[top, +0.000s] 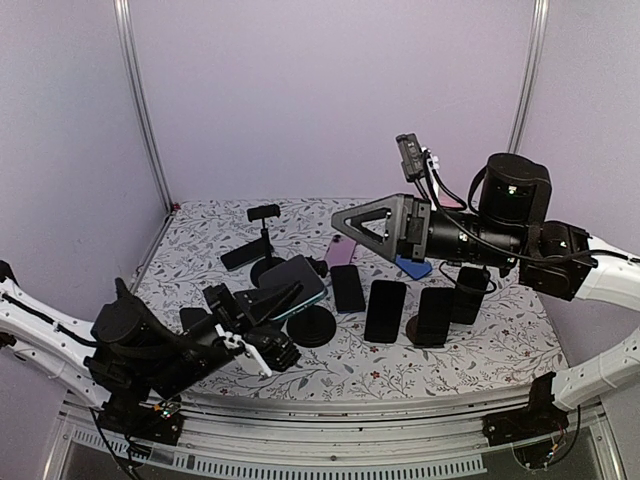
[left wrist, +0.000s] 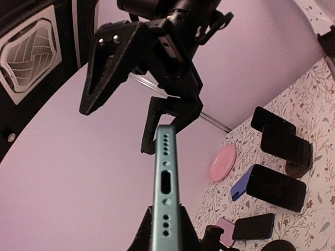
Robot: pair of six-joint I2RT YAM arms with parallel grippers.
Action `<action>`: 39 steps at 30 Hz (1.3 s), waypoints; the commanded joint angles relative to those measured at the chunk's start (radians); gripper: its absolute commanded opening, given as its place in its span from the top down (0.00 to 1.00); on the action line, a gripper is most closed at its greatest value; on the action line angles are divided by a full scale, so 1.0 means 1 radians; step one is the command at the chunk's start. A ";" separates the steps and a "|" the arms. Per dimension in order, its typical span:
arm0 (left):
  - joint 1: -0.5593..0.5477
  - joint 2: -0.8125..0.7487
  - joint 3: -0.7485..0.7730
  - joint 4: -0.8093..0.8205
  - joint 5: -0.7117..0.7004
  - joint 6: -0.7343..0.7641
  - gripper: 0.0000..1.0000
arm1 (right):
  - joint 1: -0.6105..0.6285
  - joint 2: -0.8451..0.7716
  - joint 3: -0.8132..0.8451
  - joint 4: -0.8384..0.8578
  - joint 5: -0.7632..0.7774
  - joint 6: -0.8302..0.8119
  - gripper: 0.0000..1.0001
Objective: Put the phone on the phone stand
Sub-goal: Pass from the left arm to the right
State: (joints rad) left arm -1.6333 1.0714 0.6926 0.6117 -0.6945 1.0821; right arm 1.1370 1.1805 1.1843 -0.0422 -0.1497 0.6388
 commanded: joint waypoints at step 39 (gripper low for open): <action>-0.059 0.208 -0.170 0.706 0.058 0.832 1.00 | -0.043 0.324 0.238 -0.056 -0.477 0.012 0.54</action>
State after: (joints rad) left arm -1.6737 1.2713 0.4908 1.2278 -0.6464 1.9110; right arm 1.0966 1.4956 1.3888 -0.1478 -0.5884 0.6353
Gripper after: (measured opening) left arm 0.061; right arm 0.473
